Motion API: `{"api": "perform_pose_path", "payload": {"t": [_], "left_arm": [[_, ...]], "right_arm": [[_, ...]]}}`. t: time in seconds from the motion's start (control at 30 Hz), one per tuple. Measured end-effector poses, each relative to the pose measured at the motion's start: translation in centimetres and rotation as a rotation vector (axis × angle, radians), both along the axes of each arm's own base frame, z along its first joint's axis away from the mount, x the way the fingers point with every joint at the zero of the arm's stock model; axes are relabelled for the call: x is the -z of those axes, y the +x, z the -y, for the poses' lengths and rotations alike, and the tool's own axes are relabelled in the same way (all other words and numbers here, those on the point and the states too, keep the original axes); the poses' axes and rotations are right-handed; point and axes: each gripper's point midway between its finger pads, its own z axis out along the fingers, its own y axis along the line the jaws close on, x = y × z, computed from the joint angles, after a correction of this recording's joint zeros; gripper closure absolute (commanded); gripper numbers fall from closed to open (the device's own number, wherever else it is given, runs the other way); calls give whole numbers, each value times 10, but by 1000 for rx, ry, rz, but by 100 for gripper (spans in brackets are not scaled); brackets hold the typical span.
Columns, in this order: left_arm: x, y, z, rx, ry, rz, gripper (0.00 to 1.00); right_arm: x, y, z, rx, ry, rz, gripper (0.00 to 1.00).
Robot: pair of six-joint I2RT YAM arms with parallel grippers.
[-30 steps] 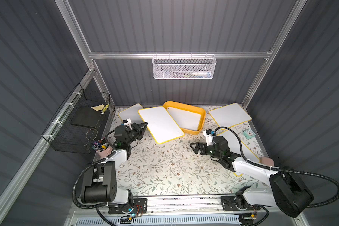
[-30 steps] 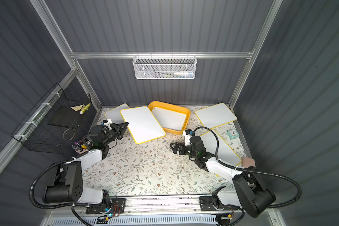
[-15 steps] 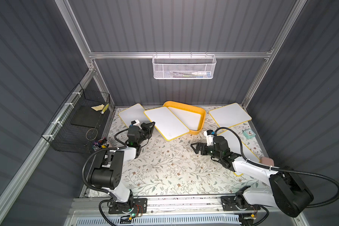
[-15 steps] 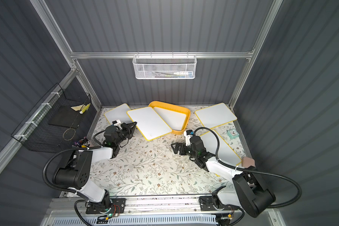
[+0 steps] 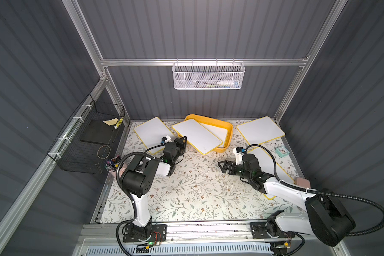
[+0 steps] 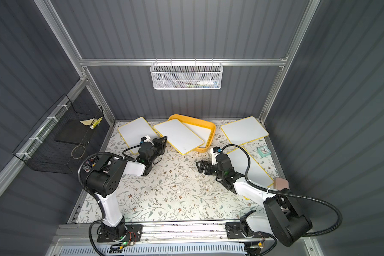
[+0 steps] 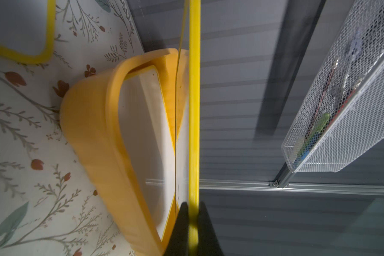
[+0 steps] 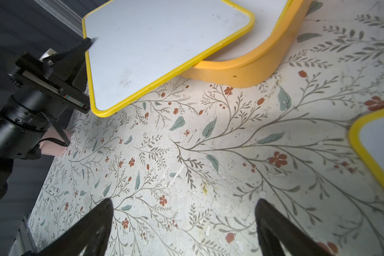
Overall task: Put the whiteboard into the storage box
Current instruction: Place the whiteboard in the storage box.
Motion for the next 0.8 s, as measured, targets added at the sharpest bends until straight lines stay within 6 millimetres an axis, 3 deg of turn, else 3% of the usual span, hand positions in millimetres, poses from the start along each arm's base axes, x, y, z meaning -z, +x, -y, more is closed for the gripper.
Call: {"api": "perform_pose_path", "payload": {"t": [0.53,0.8], "left_arm": [[-13,30,18,-119,47,-27,100],[5,32,35,-188,56,-140,100]], "right_arm": [[7,0,7,25,-6,-36,1],[13,-1,9,31,-13,-56,1]]}}
